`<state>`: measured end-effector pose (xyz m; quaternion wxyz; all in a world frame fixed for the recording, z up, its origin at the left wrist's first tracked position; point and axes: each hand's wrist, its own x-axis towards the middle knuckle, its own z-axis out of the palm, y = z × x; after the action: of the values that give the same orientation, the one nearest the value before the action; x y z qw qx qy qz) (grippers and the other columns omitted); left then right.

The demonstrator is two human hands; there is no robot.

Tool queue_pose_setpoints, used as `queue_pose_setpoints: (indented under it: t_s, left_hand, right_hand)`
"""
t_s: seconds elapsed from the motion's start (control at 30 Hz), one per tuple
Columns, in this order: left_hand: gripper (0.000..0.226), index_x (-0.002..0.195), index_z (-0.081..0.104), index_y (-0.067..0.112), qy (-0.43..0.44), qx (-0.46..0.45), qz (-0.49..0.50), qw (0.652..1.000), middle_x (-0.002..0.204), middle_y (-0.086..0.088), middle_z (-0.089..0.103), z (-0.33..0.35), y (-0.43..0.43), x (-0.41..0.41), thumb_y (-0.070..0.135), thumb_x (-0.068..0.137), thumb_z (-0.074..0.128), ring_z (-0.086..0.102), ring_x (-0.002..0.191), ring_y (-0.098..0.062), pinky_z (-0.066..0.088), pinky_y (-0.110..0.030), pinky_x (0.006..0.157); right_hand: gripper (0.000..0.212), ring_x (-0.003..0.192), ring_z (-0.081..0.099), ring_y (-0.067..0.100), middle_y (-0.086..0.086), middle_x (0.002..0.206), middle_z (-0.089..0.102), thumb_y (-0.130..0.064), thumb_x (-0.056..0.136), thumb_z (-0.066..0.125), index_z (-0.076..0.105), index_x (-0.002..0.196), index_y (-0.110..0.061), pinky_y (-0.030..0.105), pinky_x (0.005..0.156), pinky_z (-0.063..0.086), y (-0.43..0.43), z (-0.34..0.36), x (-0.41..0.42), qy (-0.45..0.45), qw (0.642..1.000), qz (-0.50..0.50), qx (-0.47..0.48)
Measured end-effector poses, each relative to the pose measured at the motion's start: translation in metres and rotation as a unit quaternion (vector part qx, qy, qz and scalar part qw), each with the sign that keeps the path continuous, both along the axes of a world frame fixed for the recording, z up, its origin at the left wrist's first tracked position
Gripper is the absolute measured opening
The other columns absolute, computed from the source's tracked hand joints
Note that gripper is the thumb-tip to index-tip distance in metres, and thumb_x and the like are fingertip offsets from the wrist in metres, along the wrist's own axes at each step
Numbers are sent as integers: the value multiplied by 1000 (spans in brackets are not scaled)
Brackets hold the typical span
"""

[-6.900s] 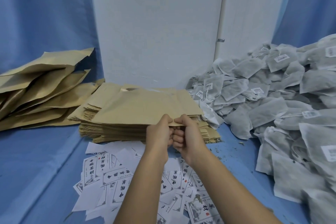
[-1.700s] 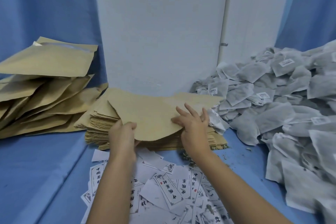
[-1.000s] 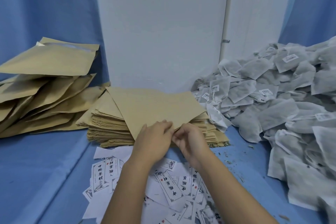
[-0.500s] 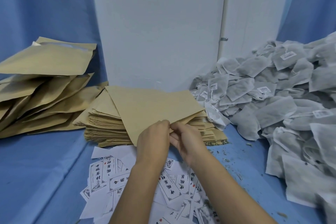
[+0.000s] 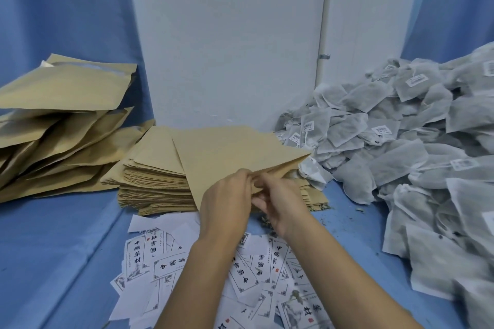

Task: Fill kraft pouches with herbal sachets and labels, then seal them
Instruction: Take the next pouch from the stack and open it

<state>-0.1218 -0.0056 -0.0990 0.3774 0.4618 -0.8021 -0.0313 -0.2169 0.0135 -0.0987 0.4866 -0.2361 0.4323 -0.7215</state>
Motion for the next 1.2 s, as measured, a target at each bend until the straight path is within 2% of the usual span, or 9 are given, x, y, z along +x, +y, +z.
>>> queue_pose_setpoints:
  t_s: [0.13,0.33,0.5,0.63,0.77,0.83,0.9,1.03,1.2]
  left_hand:
    - [44,127,55,26,4,-38,24,999,118,4,65,1,0,6,4,89,47,60,104,-24,39,-31,79]
    - [51,129,56,15,67,-9,125,990,121,-7,63,-3,-17,40,-8,85,46,57,108,-30,41,-36,78]
    - [45,132,52,7,66,25,110,991,126,-13,59,-6,-16,33,-7,91,40,54,116,-30,41,-36,86]
    - [45,136,48,4,117,32,32,992,139,-12,50,-6,-9,24,-8,94,37,46,130,-24,33,-30,109]
    - [33,131,55,12,256,53,-13,965,118,-4,66,4,4,10,17,99,45,58,109,-21,35,-14,83]
    - [30,120,61,17,327,120,-28,937,98,4,68,11,5,6,31,98,46,58,91,-19,35,-20,70]
    - [24,99,65,17,390,176,-47,902,85,0,68,15,7,4,33,95,47,61,83,-22,45,-31,67]
    - [19,89,70,16,555,266,-62,786,86,-4,72,18,4,1,14,88,51,69,79,-19,56,-30,51]
    - [22,91,62,-2,494,326,18,806,107,-30,62,2,-9,-2,-3,80,43,57,102,-48,49,-54,90]
  right_hand:
    - [14,63,71,21,16,79,71,-4,93,50,62,98,0,27,53,57,-1,2,-4,-53,998,9,14]
    - [33,104,62,34,25,126,56,-13,97,52,49,128,0,31,52,59,-2,-1,-25,-111,990,-55,68]
    - [20,89,67,21,14,113,67,-10,97,51,57,115,-7,27,58,59,2,-2,-20,-94,992,-76,43]
    - [15,90,65,16,6,96,68,2,87,59,61,101,-4,18,66,56,3,4,-7,91,995,-44,24]
    - [7,68,55,11,-1,72,63,1,85,59,64,82,-3,17,65,47,1,9,10,292,955,-50,-24]
    - [36,89,60,11,1,99,67,5,84,50,62,117,-5,21,81,47,3,15,12,395,915,-45,-76]
    - [67,116,55,6,-4,129,59,4,79,44,48,140,-23,14,99,40,7,18,13,468,875,-39,-120]
    - [74,134,40,9,5,144,46,14,69,38,57,132,-21,-4,101,16,6,17,10,556,819,-99,-103]
    - [73,133,43,11,6,141,49,22,67,34,63,125,-12,-4,101,16,6,10,5,542,819,-164,-94]
